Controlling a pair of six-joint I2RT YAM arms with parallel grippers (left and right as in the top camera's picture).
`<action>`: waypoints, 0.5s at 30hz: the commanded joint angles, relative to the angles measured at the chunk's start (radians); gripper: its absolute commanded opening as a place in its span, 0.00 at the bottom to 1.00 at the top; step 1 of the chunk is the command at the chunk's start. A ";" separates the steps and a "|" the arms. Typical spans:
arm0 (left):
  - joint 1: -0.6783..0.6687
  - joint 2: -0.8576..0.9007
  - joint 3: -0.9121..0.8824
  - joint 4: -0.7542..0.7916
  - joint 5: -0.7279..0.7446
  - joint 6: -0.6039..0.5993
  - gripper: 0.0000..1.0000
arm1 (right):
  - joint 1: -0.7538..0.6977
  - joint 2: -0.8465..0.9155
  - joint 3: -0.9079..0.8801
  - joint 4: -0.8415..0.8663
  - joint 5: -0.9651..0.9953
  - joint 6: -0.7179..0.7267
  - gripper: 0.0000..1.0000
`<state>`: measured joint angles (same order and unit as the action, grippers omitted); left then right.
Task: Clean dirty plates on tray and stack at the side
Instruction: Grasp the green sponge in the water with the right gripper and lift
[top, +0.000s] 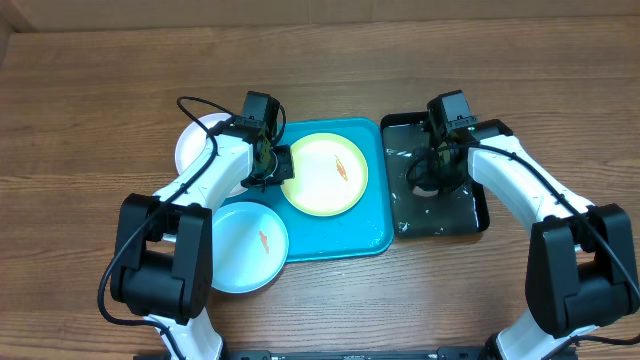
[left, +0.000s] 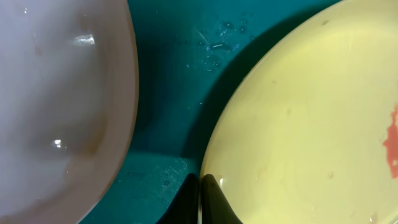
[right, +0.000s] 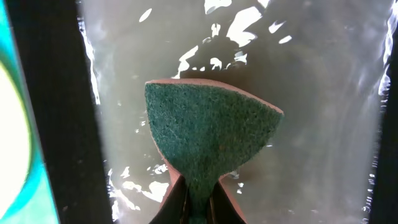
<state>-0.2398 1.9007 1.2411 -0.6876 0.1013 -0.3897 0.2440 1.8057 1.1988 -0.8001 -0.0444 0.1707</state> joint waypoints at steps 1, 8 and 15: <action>0.004 0.010 -0.011 0.005 0.003 0.000 0.05 | 0.005 -0.005 0.021 0.005 -0.040 -0.021 0.04; 0.003 0.010 -0.021 0.010 0.003 0.000 0.18 | 0.005 -0.005 0.021 0.006 -0.039 -0.021 0.04; 0.004 0.010 -0.034 0.020 0.004 0.000 0.04 | 0.005 -0.005 0.020 0.007 -0.037 -0.021 0.04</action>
<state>-0.2401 1.9007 1.2213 -0.6708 0.1017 -0.3901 0.2440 1.8057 1.1988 -0.7998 -0.0750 0.1562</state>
